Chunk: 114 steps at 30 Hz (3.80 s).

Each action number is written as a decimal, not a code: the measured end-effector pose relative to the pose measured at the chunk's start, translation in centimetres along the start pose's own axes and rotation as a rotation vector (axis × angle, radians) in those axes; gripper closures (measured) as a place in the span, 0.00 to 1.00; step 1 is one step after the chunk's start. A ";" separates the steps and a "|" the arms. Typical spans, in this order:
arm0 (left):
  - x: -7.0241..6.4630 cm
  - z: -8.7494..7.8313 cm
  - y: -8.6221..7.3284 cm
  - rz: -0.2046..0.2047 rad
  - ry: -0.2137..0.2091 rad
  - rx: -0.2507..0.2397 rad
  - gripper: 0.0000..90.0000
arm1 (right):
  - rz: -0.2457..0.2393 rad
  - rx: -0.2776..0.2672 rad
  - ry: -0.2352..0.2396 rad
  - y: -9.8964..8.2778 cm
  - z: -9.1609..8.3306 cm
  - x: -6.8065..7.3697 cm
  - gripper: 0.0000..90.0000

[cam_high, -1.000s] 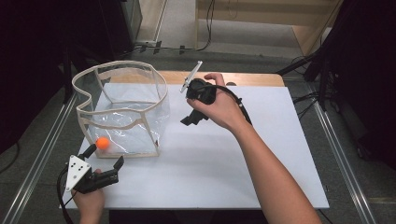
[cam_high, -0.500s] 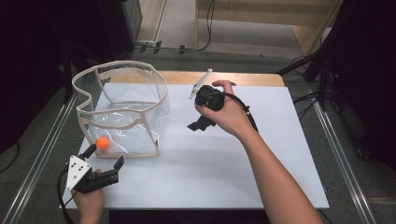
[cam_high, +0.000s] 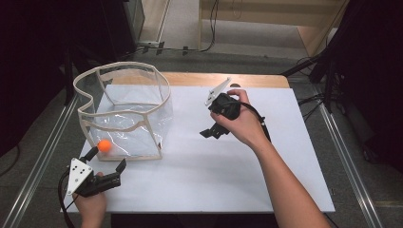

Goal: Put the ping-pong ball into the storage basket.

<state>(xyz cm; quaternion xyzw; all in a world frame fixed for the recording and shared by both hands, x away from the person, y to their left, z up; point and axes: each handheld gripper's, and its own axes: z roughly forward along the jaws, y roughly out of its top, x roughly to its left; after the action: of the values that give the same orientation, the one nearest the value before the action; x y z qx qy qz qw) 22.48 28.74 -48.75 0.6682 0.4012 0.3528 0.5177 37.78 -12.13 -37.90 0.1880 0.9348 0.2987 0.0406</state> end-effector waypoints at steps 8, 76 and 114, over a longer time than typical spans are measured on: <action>0.0 0.0 0.0 0.000 0.000 0.000 0.00 | 0.021 -0.021 -0.003 -2.2 0.1 -0.1 0.00; -0.1 0.0 0.0 0.009 0.003 0.005 0.00 | 0.266 -0.334 -0.109 -19.4 -2.4 1.5 0.00; -0.2 0.0 0.0 0.017 0.003 0.010 0.00 | 0.408 -0.543 -0.204 -29.0 -4.5 3.4 0.00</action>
<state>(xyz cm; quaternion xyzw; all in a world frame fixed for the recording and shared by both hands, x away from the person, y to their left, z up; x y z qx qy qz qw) 22.36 28.58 -48.79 0.6734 0.3983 0.3563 0.5108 24.34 -35.06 -50.76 0.3823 0.7554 0.5180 0.1219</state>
